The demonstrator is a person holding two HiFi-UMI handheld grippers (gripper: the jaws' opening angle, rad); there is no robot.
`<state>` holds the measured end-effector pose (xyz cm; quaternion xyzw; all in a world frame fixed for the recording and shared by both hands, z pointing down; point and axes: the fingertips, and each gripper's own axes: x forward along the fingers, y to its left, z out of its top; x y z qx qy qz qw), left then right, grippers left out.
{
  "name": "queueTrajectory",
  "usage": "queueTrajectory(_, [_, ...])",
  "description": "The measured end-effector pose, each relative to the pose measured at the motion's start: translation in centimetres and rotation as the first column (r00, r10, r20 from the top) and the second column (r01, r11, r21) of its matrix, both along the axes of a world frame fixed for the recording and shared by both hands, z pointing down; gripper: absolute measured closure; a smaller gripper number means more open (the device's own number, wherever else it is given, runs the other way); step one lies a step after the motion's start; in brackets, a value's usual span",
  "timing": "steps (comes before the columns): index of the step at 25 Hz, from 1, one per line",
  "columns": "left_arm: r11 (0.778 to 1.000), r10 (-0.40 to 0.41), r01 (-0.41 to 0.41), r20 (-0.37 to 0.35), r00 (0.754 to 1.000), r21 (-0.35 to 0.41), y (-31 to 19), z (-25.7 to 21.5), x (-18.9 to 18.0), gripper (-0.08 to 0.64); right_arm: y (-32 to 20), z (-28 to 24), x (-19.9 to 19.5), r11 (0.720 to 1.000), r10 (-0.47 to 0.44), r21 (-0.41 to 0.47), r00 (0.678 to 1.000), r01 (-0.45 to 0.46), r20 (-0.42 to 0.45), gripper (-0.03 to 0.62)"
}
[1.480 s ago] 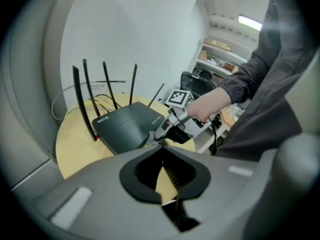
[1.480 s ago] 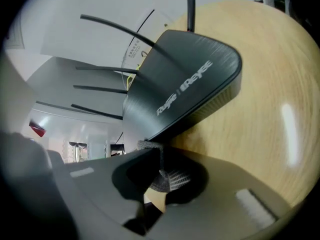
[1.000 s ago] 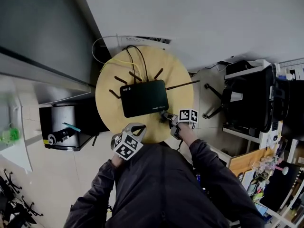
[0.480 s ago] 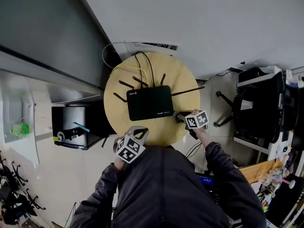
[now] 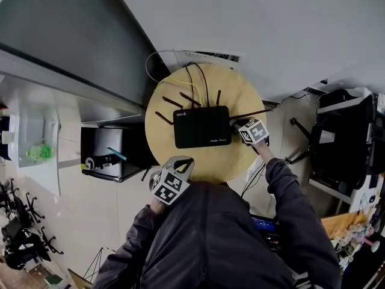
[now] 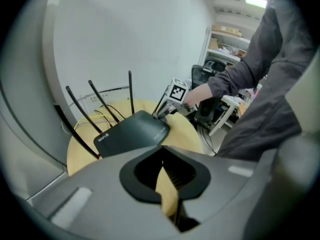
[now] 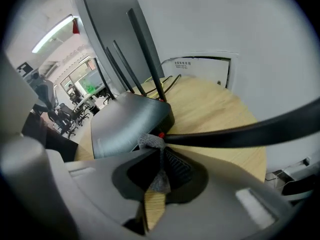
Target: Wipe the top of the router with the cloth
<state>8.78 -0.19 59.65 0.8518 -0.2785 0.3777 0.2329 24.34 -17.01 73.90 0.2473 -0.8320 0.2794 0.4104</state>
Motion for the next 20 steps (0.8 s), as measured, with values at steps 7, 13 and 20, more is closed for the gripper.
queueTrajectory(7, [0.999,0.054,-0.054,0.012,0.998,0.002,0.0,-0.4,0.6,0.558,1.2,0.3,-0.9,0.991,-0.133,0.02,0.991,0.133,0.002,0.566])
queueTrajectory(13, [0.994,0.105,-0.105,0.013,0.994,0.004,0.1,-0.3,1.5,0.558,5.0,0.2,-1.3,0.963,-0.265,0.041,0.964,0.266,-0.024,0.566])
queueTrajectory(20, [0.987,0.158,-0.158,0.013,0.987,-0.002,0.9,0.1,2.5,0.558,8.8,0.3,-0.8,0.959,-0.28,0.032,0.96,0.28,-0.011,0.566])
